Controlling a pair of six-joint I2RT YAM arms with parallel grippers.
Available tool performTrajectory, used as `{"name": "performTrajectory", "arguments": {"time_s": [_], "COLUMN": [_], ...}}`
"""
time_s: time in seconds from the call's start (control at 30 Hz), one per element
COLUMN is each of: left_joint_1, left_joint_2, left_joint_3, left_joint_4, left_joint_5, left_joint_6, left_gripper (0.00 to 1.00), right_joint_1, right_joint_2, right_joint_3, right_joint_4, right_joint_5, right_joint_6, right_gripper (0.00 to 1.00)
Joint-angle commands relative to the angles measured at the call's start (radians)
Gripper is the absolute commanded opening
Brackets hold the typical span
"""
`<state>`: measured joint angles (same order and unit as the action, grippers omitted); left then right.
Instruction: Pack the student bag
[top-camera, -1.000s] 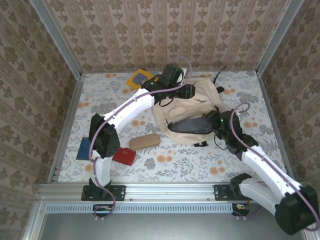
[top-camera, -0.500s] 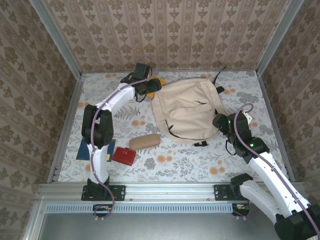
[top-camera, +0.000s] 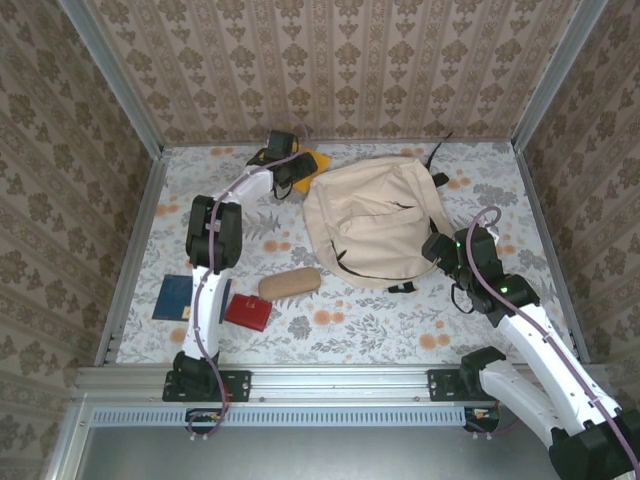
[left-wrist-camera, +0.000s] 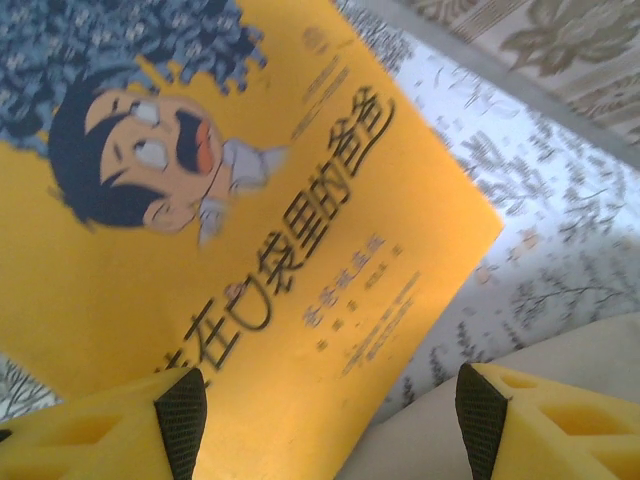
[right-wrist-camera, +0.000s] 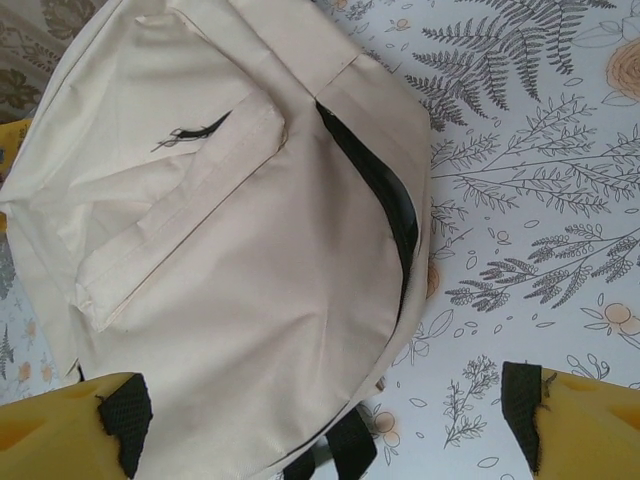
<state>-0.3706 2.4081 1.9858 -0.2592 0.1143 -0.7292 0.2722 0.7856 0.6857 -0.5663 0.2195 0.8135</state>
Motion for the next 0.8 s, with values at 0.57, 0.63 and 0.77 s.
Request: {"name": "performTrajectory", "arguments": {"time_s": [0.57, 0.63, 0.77], "left_joint_1": [0.067, 0.082, 0.114], "left_joint_2": [0.051, 0.034, -0.034], "left_joint_3": [0.053, 0.020, -0.109], "left_joint_4": [-0.373, -0.397, -0.400], "left_joint_5": [-0.036, -0.038, -0.021], "left_joint_6": [0.040, 0.057, 0.083], "left_gripper": [0.69, 0.69, 0.68], "right_joint_1": [-0.009, -0.009, -0.010], "right_joint_2": [-0.032, -0.034, -0.044], "right_joint_3": [0.010, 0.015, 0.019], "right_joint_4": [-0.036, -0.034, -0.036], "right_joint_5": [-0.045, -0.052, -0.054], "right_joint_6": [0.017, 0.019, 0.021], "right_gripper": [0.93, 0.93, 0.93]}}
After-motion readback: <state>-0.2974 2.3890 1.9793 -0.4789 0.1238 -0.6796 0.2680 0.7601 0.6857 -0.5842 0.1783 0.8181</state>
